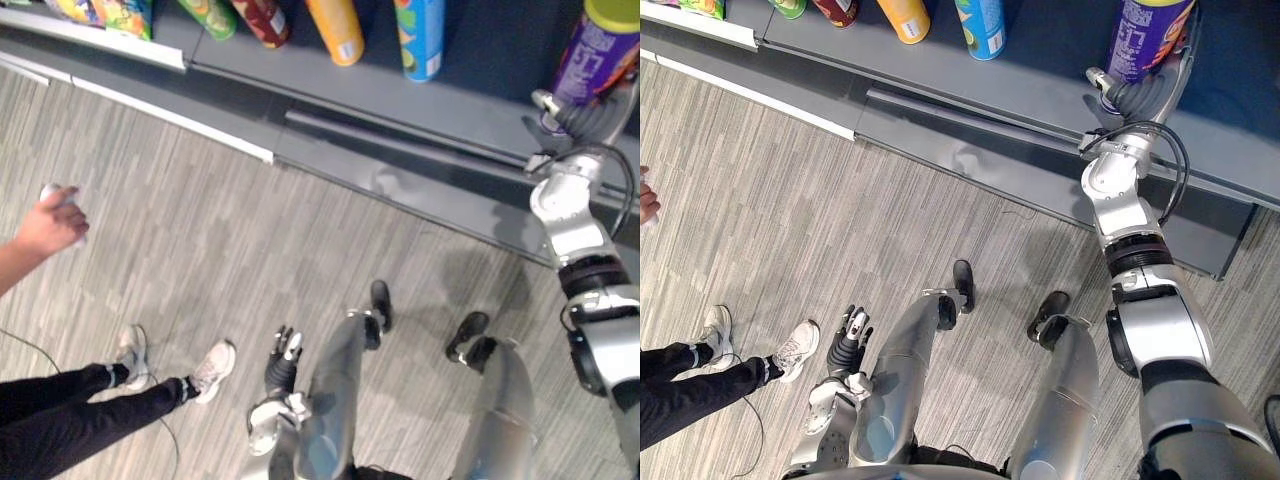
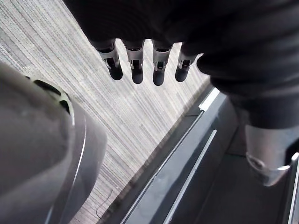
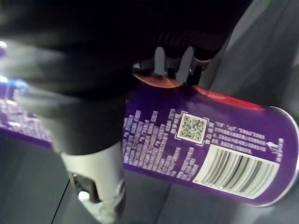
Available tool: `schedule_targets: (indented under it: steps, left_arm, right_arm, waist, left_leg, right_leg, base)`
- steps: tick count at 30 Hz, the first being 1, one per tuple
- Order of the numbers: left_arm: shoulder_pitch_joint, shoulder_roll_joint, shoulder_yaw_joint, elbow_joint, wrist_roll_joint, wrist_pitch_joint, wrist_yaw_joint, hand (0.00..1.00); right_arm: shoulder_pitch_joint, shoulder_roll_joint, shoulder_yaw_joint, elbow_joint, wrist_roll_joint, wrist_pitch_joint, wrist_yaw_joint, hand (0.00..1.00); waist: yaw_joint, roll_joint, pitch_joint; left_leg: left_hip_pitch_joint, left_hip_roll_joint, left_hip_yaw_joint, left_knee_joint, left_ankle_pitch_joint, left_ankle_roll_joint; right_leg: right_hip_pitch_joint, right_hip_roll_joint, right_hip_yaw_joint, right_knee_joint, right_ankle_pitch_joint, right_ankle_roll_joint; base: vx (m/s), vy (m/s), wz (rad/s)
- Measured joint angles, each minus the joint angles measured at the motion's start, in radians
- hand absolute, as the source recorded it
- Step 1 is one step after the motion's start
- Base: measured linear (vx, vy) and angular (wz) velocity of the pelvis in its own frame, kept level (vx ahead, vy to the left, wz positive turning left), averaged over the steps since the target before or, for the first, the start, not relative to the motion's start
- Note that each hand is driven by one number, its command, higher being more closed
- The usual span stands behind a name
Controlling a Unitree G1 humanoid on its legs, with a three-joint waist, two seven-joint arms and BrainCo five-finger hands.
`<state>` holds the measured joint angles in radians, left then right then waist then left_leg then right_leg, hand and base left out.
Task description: Put the gum and the chips on the shelf.
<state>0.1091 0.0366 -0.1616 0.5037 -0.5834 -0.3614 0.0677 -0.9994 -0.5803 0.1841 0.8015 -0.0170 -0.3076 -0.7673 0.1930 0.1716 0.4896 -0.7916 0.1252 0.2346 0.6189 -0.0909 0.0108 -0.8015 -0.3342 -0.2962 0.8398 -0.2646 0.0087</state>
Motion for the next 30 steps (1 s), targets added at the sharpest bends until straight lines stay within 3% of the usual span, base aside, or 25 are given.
schedule_targets:
  steps: [8,13,16,19,24,28,30]
  left_arm:
    - [0.003,-0.013,0.000,0.003,0.005,0.002,0.014,0.00]
    - [0.016,-0.010,0.017,0.021,0.010,0.003,0.026,0.00]
    - [0.015,-0.002,0.046,0.050,0.017,0.004,0.034,0.00]
    - [0.014,0.027,0.058,0.074,0.021,0.021,0.035,0.00]
    - [0.018,0.075,0.070,0.171,0.056,0.054,0.014,0.00]
    - [0.052,0.082,0.104,0.234,0.059,0.077,-0.012,0.00]
    - [0.074,0.083,0.132,0.271,0.063,0.094,-0.041,0.00]
  right_arm:
    - [0.103,0.014,0.000,0.014,0.027,0.000,0.056,0.00]
    - [0.215,0.096,-0.032,0.035,0.039,-0.004,0.106,0.00]
    - [0.311,0.149,-0.088,0.037,0.059,-0.003,0.172,0.00]
    - [0.432,0.193,-0.145,0.037,0.058,-0.003,0.231,0.00]
    - [0.602,0.260,-0.279,0.039,0.068,-0.010,0.300,0.00]
    - [0.766,0.305,-0.352,0.038,0.104,-0.015,0.346,0.00]
    - [0.855,0.331,-0.353,0.030,0.104,-0.019,0.404,0.00]
  waist:
    - [-0.006,-0.002,0.000]
    - [-0.038,-0.029,0.002]
    - [-0.053,-0.055,0.000]
    - [-0.059,-0.099,-0.002]
    - [-0.100,-0.142,-0.009]
    - [-0.116,-0.173,-0.087]
    - [-0.135,-0.189,-0.137]
  left_leg:
    - [0.086,0.004,0.007,-0.036,0.001,0.002]
    - [0.176,0.011,0.035,-0.071,-0.006,0.001]
    - [0.231,0.029,0.048,-0.077,-0.019,0.004]
    - [0.320,0.035,0.066,-0.125,-0.022,0.002]
    - [0.486,0.032,0.087,-0.256,-0.005,-0.022]
    - [0.545,0.017,0.090,-0.337,0.022,-0.024]
    - [0.614,0.005,0.107,-0.401,0.033,-0.029]
  right_leg:
    - [0.098,0.002,-0.025,-0.055,0.002,0.014]
    - [0.185,0.004,-0.033,-0.109,0.019,0.040]
    - [0.248,0.028,-0.033,-0.153,0.033,0.040]
    - [0.331,0.047,-0.034,-0.212,0.044,0.047]
    - [0.496,0.096,-0.037,-0.374,0.089,0.066]
    - [0.558,0.123,-0.033,-0.481,0.129,0.071]
    - [0.619,0.135,-0.025,-0.550,0.154,0.079]
  base:
    - [-0.01,-0.039,-0.02]
    - [0.03,-0.027,-0.13]
    - [0.06,-0.019,-0.20]
    - [0.09,-0.026,-0.22]
    - [0.10,-0.020,-0.16]
    - [0.16,0.017,-0.08]
    - [0.17,0.031,-0.15]
